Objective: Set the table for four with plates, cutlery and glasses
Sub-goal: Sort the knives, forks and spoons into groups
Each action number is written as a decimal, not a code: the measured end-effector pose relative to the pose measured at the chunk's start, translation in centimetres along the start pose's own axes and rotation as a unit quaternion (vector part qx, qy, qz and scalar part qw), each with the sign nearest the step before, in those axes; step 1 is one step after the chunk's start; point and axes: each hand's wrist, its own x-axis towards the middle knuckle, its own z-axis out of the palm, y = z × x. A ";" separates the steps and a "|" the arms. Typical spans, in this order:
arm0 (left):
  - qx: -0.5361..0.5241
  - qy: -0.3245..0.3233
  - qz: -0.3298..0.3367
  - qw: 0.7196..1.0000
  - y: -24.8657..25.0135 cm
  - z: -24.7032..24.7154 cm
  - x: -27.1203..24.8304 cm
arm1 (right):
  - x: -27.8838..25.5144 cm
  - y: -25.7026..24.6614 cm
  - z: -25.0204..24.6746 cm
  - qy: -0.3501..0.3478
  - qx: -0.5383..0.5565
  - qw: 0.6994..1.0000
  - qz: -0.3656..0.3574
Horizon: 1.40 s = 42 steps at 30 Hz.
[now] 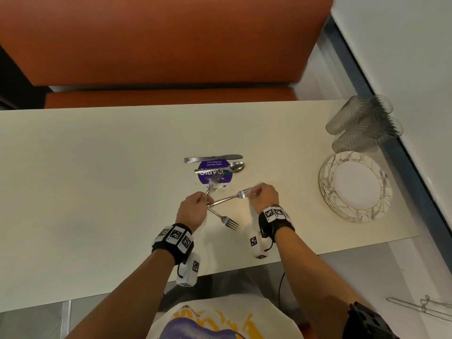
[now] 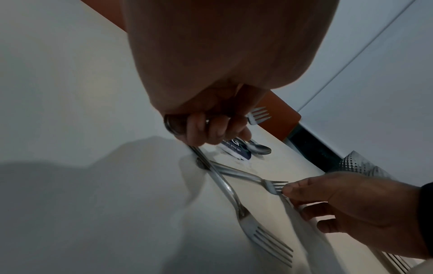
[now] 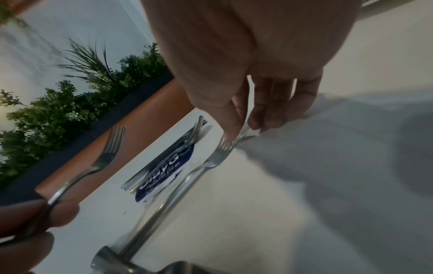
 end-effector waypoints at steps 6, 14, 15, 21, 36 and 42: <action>0.030 0.010 0.039 0.999 0.4 -0.3 0.7 | 0.7 -0.2 -2.6 0.023 0.138 0.990 0.005; 0.011 0.039 0.065 0.997 3.0 -0.8 2.4 | 1.5 -3.4 -7.9 0.084 0.204 0.967 -0.125; 0.002 0.037 0.067 0.997 3.6 -0.8 2.5 | 1.2 -4.3 -8.2 0.075 0.204 0.965 -0.148; -0.093 -0.054 0.042 0.993 6.2 0.1 2.4 | -0.5 -8.6 -7.0 0.006 0.164 0.964 -0.209; -0.183 -0.113 -0.025 0.976 7.7 0.9 0.5 | -0.7 -9.6 -5.7 -0.030 0.142 0.957 -0.250; -0.152 -0.102 -0.004 0.983 6.9 1.1 0.7 | 0.7 -9.3 -5.1 -0.036 0.130 0.956 -0.262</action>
